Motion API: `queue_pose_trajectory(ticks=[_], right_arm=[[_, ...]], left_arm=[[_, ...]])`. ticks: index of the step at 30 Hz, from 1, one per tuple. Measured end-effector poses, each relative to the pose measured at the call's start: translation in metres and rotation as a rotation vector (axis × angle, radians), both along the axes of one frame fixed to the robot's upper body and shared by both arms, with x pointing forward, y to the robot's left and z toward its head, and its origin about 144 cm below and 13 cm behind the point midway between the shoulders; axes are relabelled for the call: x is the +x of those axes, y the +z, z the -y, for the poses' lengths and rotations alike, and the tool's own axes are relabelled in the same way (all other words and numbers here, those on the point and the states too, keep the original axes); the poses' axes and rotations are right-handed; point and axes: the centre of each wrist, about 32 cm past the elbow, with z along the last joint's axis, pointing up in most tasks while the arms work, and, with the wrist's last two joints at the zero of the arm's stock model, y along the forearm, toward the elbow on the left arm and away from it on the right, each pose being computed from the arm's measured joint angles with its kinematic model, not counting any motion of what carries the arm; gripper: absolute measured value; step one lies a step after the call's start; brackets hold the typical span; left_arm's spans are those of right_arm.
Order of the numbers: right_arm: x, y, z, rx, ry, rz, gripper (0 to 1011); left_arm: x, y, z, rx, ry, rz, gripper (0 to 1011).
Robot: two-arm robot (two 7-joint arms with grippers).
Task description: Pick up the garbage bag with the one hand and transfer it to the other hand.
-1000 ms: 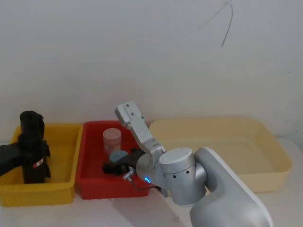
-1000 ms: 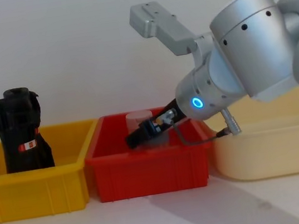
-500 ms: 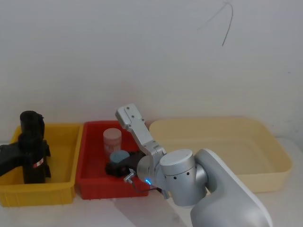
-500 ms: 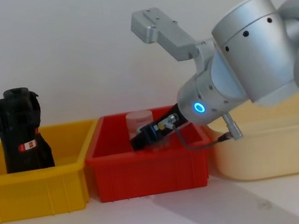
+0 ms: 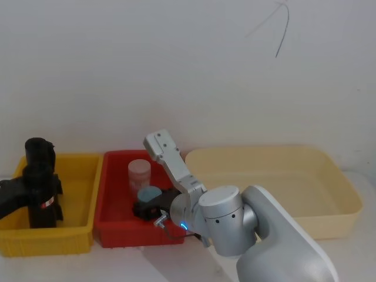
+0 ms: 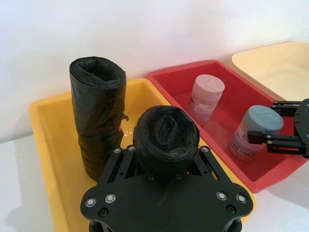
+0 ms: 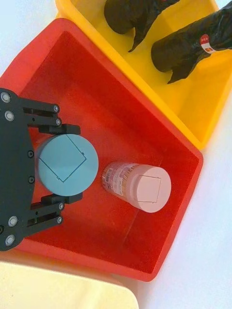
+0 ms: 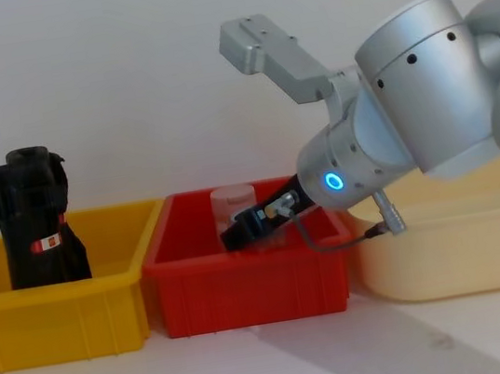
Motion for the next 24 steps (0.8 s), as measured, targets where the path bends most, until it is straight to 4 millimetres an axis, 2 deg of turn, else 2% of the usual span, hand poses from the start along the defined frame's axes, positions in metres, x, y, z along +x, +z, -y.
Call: queue_pose_trajectory(ticks=[14, 20, 24], right_arm=[[-0.001, 0.001, 0.002, 0.006, 0.0, 0.007, 676], [-0.007, 0.011, 0.009, 0.038, 0.0, 0.049, 675], [-0.013, 0.024, 0.016, 0.079, 0.003, 0.093, 675]], left_arm=[[0.001, 0.004, 0.002, 0.003, -0.006, 0.009, 376], [0.003, 0.016, 0.008, 0.019, -0.02, 0.043, 376], [0.006, 0.037, 0.018, 0.045, -0.043, 0.092, 376]])
